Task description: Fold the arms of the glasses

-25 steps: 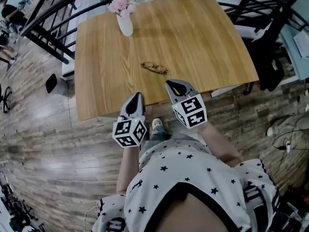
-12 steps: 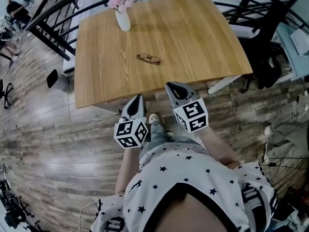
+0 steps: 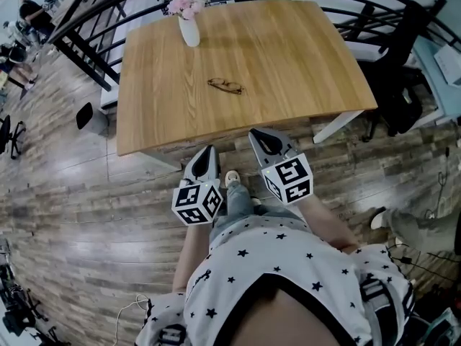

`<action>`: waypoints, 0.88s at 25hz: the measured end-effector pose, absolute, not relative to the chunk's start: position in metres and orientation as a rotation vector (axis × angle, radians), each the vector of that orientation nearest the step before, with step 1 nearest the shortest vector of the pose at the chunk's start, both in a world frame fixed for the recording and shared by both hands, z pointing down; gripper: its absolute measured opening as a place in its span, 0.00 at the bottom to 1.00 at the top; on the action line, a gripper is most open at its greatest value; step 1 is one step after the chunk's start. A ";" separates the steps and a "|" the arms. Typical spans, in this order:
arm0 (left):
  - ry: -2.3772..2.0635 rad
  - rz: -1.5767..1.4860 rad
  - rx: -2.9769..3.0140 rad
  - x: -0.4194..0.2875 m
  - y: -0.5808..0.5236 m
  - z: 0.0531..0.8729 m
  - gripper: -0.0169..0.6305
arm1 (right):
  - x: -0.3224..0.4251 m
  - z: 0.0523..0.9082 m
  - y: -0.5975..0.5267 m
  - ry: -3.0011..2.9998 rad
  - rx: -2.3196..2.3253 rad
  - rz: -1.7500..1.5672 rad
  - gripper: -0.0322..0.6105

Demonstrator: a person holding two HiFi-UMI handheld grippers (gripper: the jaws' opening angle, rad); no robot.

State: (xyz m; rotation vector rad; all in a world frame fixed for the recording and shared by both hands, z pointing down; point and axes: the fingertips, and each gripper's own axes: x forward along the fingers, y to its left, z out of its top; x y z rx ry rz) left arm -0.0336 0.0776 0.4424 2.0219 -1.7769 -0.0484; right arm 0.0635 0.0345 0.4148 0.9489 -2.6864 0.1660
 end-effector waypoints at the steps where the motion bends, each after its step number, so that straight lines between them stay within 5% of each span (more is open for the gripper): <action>1: -1.780 -0.051 2.021 -0.033 0.080 0.443 0.04 | 0.064 0.415 0.037 -2.689 0.945 0.164 0.08; 22: -1.786 -0.064 2.020 -0.026 0.089 0.448 0.04 | 0.075 0.424 0.049 -2.698 0.935 0.171 0.07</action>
